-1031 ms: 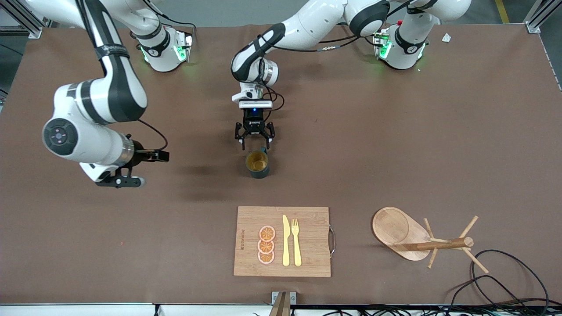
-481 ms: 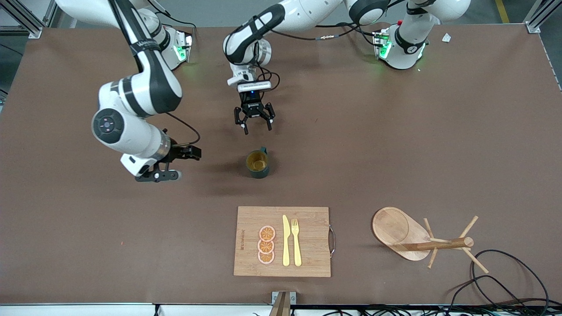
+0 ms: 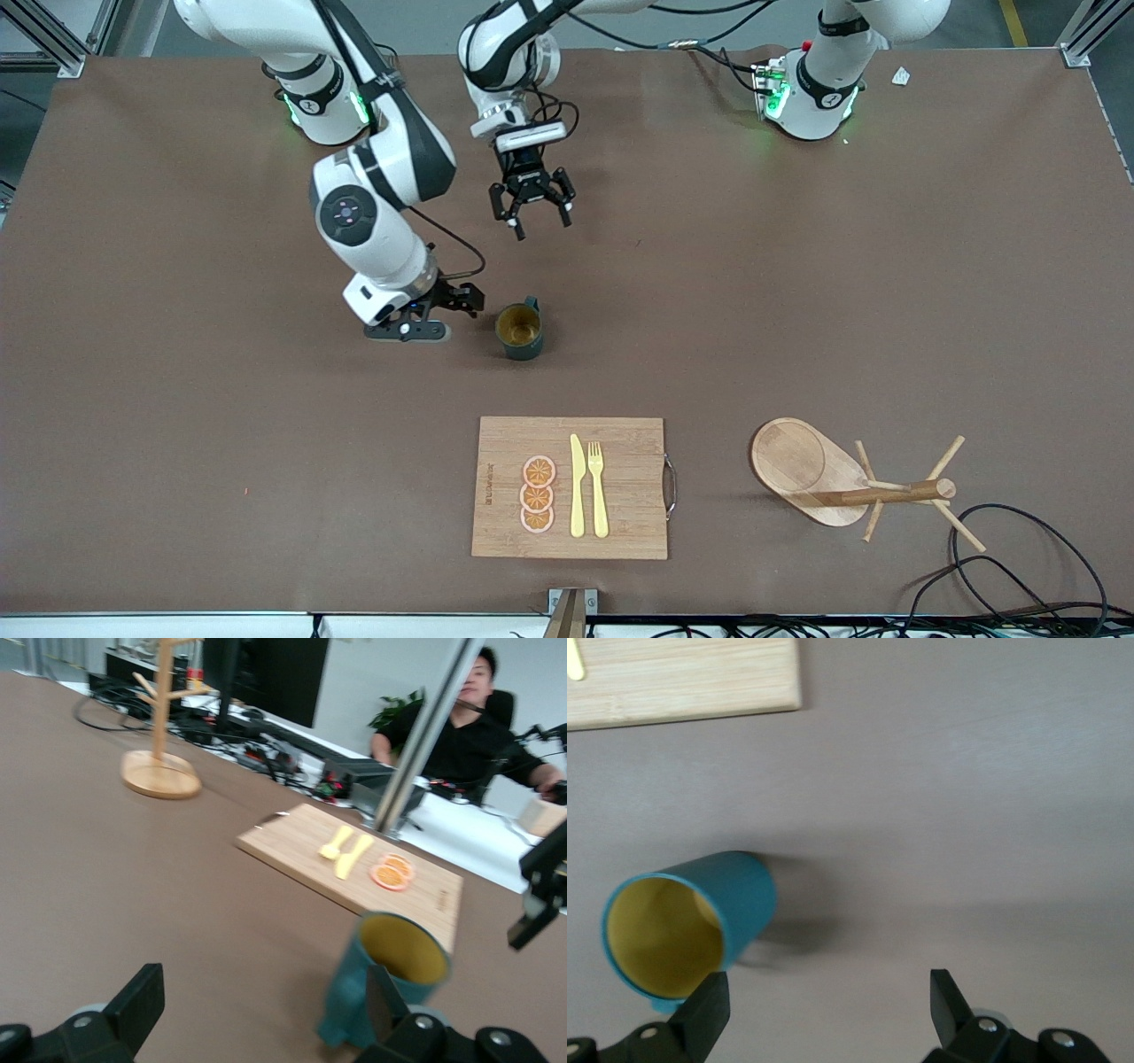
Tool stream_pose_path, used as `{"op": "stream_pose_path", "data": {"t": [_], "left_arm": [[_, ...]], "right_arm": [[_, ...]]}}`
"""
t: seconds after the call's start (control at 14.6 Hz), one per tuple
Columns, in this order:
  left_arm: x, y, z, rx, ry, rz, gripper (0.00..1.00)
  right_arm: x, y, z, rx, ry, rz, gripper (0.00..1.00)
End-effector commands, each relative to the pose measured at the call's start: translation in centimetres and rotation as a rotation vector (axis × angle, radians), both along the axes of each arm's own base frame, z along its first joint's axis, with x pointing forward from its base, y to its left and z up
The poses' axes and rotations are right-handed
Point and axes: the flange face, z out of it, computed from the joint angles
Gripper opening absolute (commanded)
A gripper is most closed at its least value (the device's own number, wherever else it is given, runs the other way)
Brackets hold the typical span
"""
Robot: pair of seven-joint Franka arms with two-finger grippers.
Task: Transfer cup from left to right arm and place
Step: 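Lower the mug onto the table and open the left gripper, then grasp the mug with the right gripper while the left gripper withdraws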
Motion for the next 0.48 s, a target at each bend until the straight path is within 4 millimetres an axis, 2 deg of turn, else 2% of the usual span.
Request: {"op": "stream_pose_path", "data": {"t": [0.0,0.14,0.27,0.41], "left_arm": [[-1.7,4.2,5.2,0.022,0.087,0.035,1.00],[-2.9,6.0,7.6,0.057,0.152,0.050,1.00],[-3.9,7.5,9.7,0.071,0.175,0.050,1.00],[-4.3,8.4,11.6,0.091,0.216,0.049,1.00]], "right_arm": [[-0.8,2.1,-2.0,0.013,-0.018,-0.053,1.00],[-1.5,4.0,-3.4,0.021,-0.038,-0.100,1.00],[-1.7,4.6,-5.1,0.026,-0.058,-0.112,1.00],[-1.7,4.9,-5.7,0.025,-0.062,-0.110,0.90]]}}
